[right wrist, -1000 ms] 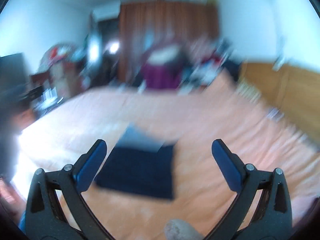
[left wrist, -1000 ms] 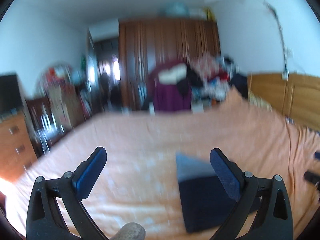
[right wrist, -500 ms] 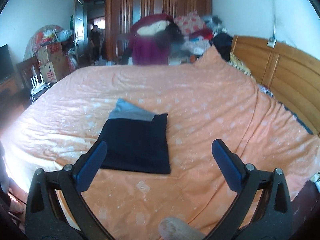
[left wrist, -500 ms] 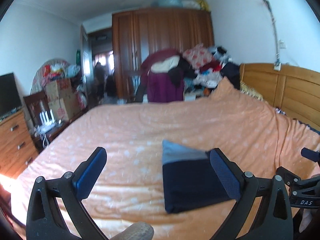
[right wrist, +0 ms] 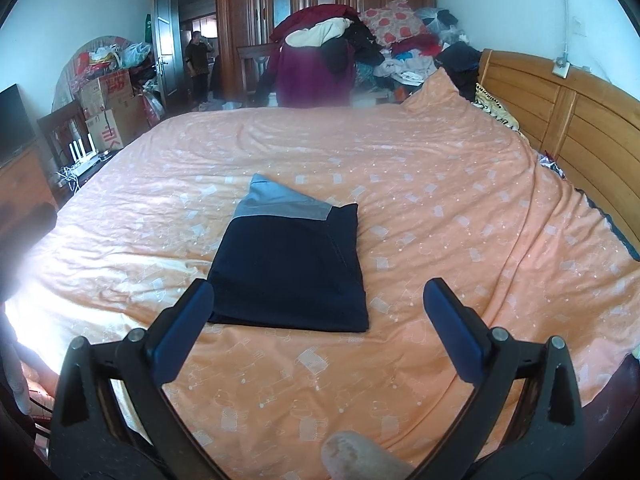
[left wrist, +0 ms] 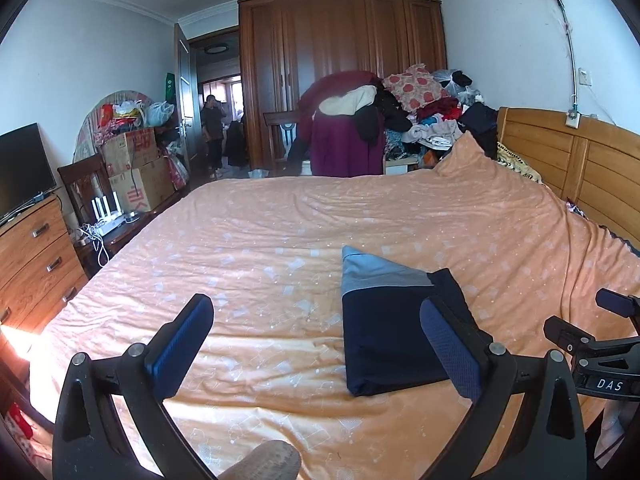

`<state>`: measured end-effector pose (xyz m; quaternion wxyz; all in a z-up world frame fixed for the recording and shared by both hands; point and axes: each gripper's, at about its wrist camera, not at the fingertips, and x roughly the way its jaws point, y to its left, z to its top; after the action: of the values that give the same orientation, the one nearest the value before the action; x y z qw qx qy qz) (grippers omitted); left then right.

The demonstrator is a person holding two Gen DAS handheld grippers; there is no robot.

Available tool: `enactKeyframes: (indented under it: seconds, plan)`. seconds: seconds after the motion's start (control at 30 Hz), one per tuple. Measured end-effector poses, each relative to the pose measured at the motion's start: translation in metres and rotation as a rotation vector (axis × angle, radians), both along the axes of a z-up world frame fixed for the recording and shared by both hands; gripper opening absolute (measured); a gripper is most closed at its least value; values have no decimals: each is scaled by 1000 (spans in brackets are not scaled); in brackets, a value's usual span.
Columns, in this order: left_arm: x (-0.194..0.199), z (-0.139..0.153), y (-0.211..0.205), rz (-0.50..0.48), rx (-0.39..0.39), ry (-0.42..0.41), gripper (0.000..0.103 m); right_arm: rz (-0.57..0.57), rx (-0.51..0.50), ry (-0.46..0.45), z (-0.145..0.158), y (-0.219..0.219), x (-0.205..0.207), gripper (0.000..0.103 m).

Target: Fold small clothes

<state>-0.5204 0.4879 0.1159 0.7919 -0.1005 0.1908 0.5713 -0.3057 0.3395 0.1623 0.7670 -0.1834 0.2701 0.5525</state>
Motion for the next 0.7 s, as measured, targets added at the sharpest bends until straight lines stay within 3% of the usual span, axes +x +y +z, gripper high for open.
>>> enactKeyframes:
  seconds: [0.23, 0.7]
  plan:
    - [-7, -4, 1, -12, -33, -8, 103, -1, -16, 13, -2, 3, -3, 103]
    - [-10, -5, -1, -21, -23, -4, 103, 9, -31, 42, -6, 2, -9, 103]
